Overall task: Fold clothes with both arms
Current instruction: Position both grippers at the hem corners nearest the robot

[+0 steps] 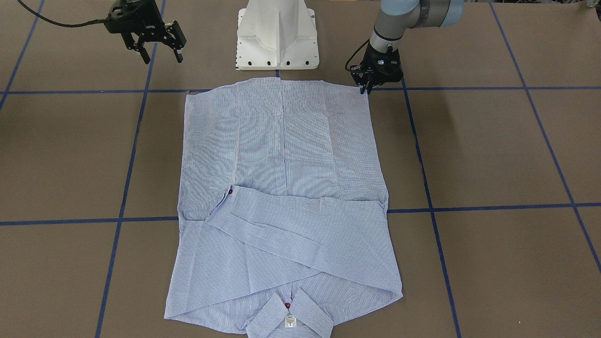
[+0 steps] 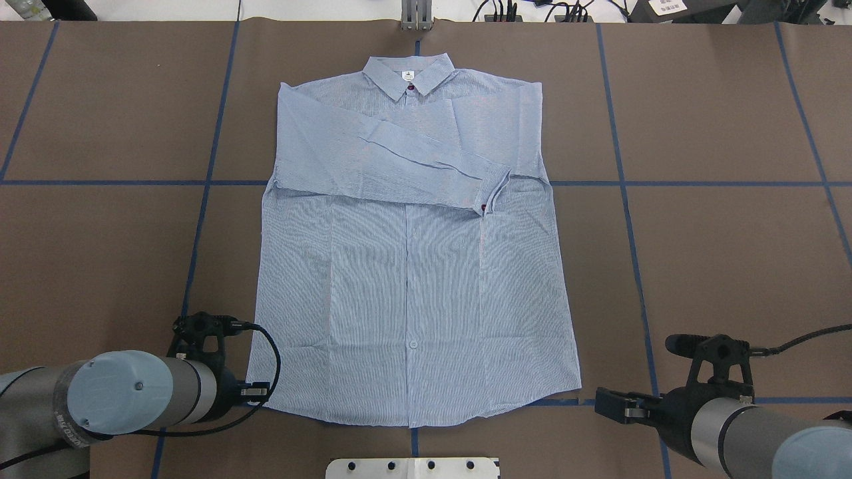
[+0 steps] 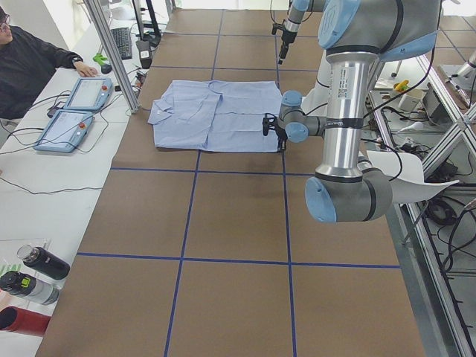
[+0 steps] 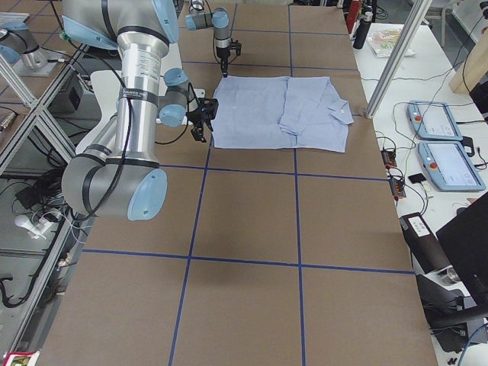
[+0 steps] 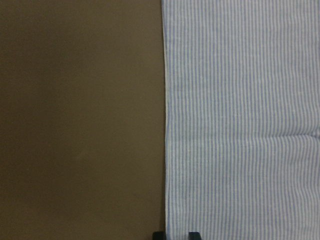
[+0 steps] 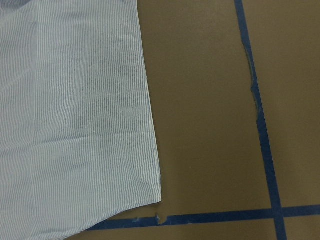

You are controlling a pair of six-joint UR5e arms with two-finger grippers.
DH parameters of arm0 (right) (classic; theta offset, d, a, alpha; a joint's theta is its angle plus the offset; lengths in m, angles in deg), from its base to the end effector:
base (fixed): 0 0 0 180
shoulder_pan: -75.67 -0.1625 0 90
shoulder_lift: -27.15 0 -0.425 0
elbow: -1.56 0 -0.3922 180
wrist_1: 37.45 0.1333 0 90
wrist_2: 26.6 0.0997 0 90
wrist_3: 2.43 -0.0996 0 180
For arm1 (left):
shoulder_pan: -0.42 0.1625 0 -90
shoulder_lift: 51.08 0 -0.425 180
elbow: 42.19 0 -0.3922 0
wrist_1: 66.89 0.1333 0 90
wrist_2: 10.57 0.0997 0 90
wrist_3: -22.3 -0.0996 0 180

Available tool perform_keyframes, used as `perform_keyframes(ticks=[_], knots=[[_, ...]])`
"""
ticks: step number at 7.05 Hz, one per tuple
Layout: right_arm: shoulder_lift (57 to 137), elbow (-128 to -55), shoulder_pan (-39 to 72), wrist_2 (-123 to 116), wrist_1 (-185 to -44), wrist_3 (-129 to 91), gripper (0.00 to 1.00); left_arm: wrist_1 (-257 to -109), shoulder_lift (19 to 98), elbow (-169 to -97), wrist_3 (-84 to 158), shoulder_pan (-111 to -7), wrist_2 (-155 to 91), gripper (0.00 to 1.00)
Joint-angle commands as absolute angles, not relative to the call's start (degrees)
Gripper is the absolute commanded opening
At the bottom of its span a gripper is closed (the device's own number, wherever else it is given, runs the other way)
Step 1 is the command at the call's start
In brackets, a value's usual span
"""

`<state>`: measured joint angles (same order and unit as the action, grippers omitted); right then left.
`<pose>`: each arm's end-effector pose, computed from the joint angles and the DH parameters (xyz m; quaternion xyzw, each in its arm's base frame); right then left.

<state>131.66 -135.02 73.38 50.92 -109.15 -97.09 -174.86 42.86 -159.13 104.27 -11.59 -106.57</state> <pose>-0.3579 -0.1693 0.3509 0.0896 -0.4250 0.1007 0.8951 0.4694 -0.2255 0.3753 0.0249 0.4149 -0.0099 0.9095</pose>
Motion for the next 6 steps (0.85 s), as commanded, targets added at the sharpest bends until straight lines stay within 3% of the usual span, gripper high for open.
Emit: perform_keyframes(ticks=[1,4,6], knots=[[131.74,-135.02,73.47,50.92,-109.17,-97.09,1.0,-174.91,42.87,-159.26,104.39,-11.62,-106.81,0.03],[131.66,-133.8,74.52,50.22,-108.82,-98.92,1.0,-174.21,42.7,-161.18,104.39,-11.62,-107.86,0.0],[131.83,-129.33,76.02,46.71,-100.33,-100.33,1.0,-174.21,42.7,-161.28,105.08,-11.62,-107.78,0.0]])
